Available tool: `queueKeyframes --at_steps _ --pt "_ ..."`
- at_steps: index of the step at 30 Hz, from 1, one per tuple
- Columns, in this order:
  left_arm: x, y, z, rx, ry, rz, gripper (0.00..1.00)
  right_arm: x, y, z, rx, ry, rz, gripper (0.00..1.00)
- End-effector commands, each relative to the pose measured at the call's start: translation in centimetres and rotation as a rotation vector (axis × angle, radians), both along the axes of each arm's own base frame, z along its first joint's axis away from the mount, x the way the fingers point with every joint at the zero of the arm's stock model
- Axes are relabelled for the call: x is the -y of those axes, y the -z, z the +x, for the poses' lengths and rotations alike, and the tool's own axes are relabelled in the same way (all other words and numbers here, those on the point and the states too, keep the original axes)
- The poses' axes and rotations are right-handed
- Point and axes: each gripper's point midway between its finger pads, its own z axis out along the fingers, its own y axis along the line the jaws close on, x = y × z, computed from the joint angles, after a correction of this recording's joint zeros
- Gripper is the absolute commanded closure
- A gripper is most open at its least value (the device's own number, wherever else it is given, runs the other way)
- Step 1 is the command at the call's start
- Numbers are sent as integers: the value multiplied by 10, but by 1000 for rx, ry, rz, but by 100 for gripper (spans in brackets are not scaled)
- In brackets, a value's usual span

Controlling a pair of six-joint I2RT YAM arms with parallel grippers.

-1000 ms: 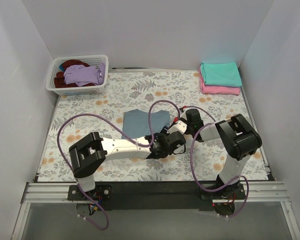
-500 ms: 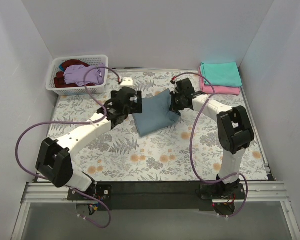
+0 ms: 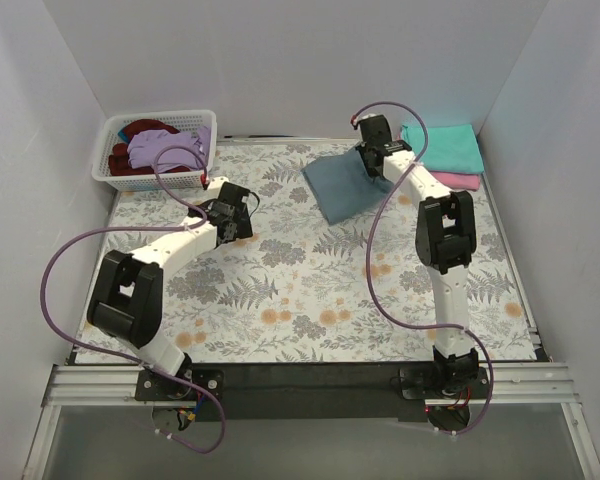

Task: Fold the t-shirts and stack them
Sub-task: Neatly place the folded tshirt to the corner

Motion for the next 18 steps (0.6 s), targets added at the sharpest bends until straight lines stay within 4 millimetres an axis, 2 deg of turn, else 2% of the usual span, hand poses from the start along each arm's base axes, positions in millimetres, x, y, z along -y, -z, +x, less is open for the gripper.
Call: queueKeyframes --at_steps 1,9,14,18 --pt "-13 -8 8 14 -74 7 9 36 -49 37 140 53 -125 99" --pt "-14 7 9 -30 -75 15 9 65 -91 76 340 144 -75 99" --pt "-13 12 8 -44 -75 18 9 83 -114 91 435 184 -94 99" --pt "-12 15 9 -52 -71 14 9 97 -126 97 484 217 -91 99"
